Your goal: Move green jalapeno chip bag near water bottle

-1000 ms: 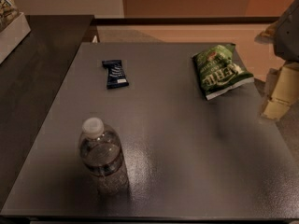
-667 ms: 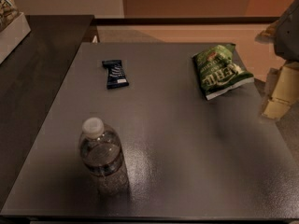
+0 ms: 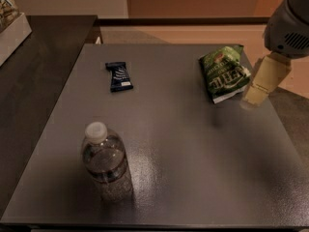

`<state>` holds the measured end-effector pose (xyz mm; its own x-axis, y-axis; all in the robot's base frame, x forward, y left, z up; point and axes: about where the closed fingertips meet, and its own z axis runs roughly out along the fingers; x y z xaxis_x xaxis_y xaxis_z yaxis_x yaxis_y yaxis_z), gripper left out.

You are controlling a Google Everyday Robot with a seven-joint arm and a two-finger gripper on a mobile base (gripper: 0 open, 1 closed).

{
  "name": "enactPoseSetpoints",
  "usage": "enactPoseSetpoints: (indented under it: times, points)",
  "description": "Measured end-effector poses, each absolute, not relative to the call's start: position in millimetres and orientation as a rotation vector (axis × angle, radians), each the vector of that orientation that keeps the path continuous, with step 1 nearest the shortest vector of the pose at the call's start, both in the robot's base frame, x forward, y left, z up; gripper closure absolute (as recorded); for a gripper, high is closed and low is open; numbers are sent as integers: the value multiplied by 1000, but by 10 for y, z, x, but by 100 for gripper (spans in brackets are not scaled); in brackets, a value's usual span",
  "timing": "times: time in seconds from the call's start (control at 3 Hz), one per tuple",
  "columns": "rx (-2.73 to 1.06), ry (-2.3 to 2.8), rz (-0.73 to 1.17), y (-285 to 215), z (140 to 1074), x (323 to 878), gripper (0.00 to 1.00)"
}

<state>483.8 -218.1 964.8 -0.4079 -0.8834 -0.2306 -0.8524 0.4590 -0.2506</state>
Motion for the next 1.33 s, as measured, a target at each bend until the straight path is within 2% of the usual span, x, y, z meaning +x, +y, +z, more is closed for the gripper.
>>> enactPoseSetpoints:
  times: [1.0, 1.33]
  points:
    - [-768, 2632, -107, -2463, 9230, 5719, 0]
    - [-652, 2678, -99, -2486, 9081, 5934, 0]
